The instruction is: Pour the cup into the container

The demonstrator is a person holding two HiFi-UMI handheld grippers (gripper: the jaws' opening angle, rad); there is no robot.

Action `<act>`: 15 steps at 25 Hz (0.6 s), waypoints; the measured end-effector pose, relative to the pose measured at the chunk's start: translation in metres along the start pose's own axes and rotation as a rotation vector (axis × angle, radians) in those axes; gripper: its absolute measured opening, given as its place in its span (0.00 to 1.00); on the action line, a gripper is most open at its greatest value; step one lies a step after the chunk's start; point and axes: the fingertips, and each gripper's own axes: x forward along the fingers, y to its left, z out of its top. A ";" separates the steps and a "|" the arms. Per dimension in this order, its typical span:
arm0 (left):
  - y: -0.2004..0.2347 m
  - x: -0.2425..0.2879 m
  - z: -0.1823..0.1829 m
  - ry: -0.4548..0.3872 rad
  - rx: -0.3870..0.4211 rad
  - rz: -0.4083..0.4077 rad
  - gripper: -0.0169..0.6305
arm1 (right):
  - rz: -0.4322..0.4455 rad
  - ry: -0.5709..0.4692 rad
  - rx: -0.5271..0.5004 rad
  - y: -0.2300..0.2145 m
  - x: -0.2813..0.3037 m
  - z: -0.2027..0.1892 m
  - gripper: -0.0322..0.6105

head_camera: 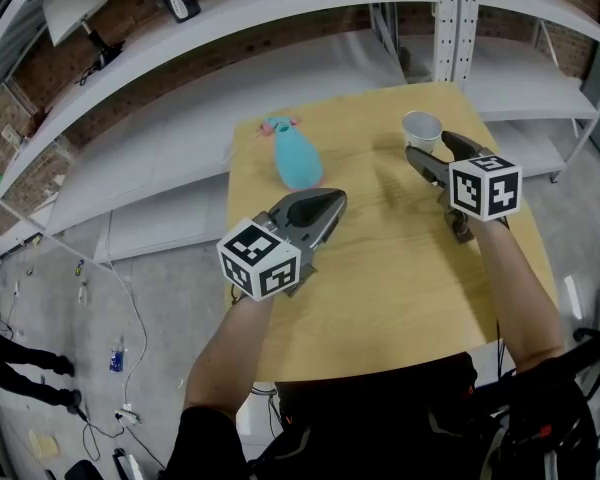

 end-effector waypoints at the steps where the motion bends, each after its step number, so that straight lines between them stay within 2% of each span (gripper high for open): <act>1: 0.000 0.000 -0.001 0.004 -0.001 -0.003 0.01 | 0.003 0.005 0.002 -0.001 0.003 -0.002 0.58; 15: -0.005 0.001 -0.003 0.014 0.005 -0.050 0.01 | -0.035 0.050 -0.007 -0.010 0.029 -0.007 0.57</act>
